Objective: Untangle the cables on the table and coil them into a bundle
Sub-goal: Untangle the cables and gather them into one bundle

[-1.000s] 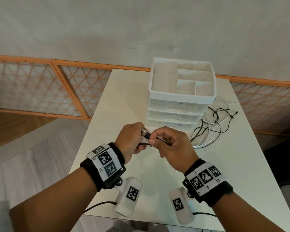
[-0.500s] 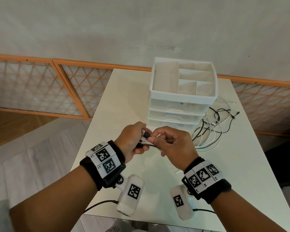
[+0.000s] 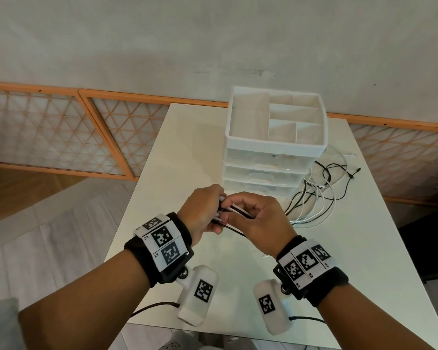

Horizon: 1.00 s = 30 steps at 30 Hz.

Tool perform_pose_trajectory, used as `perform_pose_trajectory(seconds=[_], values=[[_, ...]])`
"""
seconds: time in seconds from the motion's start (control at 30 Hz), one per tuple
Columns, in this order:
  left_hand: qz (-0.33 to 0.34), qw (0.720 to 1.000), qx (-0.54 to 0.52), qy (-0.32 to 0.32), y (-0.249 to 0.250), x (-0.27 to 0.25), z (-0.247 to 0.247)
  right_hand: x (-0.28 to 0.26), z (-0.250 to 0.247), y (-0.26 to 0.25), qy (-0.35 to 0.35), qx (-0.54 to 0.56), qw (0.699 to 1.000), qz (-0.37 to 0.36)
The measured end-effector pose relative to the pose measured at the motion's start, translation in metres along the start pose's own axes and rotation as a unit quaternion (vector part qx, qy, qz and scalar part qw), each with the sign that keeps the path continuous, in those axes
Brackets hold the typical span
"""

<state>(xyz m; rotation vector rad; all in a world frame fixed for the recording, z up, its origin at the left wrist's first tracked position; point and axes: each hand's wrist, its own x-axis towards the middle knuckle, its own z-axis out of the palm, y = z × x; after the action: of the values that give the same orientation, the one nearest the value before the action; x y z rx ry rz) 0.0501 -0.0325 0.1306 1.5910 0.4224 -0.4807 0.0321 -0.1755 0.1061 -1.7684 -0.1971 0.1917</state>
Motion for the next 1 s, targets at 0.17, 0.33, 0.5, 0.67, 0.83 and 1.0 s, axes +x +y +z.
perform_pose_trajectory(seconds=[0.17,0.33,0.5,0.67,0.83,1.0], values=[[0.057,0.997,0.045,-0.003,-0.006,0.003,-0.001,-0.002,0.0,-0.004,-0.008,-0.008,1.0,0.006],[0.097,0.994,0.043,0.034,-0.007,0.005,-0.004,-0.002,-0.006,-0.006,-0.011,-0.006,1.0,0.026],[0.118,0.99,0.073,0.035,-0.009,0.004,-0.005,-0.005,-0.001,-0.007,0.001,-0.016,0.999,0.032],[0.17,0.978,0.09,0.085,-0.01,0.004,-0.011,-0.004,-0.01,0.005,-0.071,-0.174,0.98,0.061],[0.106,0.975,0.193,0.028,-0.02,0.009,-0.028,0.001,-0.021,0.026,-0.035,-0.312,0.948,0.042],[0.298,0.895,0.321,0.079,0.002,0.001,-0.021,0.003,-0.013,0.021,-0.048,-0.368,0.928,0.018]])
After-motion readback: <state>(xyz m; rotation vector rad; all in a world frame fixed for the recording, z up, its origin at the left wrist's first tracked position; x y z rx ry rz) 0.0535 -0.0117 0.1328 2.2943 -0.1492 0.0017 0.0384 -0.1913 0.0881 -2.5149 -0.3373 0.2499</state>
